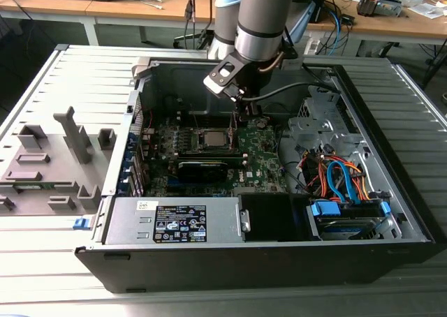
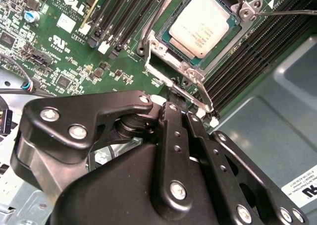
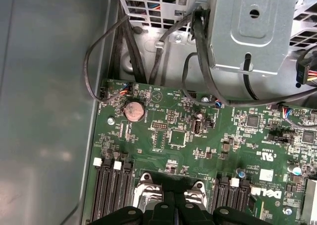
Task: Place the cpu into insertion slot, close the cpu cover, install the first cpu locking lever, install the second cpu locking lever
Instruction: 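Close the cpu cover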
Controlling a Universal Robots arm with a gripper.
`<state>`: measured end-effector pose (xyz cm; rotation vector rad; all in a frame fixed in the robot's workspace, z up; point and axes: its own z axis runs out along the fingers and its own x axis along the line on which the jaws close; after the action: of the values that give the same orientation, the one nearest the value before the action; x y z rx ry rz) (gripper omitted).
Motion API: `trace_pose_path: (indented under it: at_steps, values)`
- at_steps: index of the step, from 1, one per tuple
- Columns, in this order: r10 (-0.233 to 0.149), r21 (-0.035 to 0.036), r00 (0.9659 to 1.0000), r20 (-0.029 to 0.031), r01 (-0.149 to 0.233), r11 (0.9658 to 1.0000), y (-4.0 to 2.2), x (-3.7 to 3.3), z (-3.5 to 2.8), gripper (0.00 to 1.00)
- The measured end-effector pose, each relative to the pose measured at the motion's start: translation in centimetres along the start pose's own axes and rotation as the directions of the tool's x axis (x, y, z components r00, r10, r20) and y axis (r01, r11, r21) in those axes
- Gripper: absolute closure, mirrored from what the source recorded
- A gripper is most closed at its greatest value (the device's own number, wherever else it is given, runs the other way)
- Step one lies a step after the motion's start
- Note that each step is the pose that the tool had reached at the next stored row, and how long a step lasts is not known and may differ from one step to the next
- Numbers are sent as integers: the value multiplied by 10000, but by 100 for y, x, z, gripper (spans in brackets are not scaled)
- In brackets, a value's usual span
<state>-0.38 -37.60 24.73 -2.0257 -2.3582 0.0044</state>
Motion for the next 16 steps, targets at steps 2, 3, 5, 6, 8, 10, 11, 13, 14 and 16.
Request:
trace_pose_path:
  at_steps: [2,3,5,6,8,10,11,13,14,16]
  values:
    - [0,0,10000,0,0,10000,-9,1,0,89]
    - [0,0,10000,0,0,10000,-12,2,0,89]
    - [-1,0,10000,1,1,10000,-21,3,0,89]
    - [-1,0,10000,0,1,10000,-26,4,1,89]
    - [0,0,10000,0,0,10000,-37,6,1,89]
    - [0,0,10000,0,0,10000,-50,8,2,89]
    - [1,0,10000,0,-1,10000,-54,8,2,89]
    - [0,0,10000,0,0,10000,-62,10,2,89]
    - [0,0,10000,0,0,10000,-65,10,2,89]
    - [-1,0,10000,0,1,10000,-73,11,6,89]
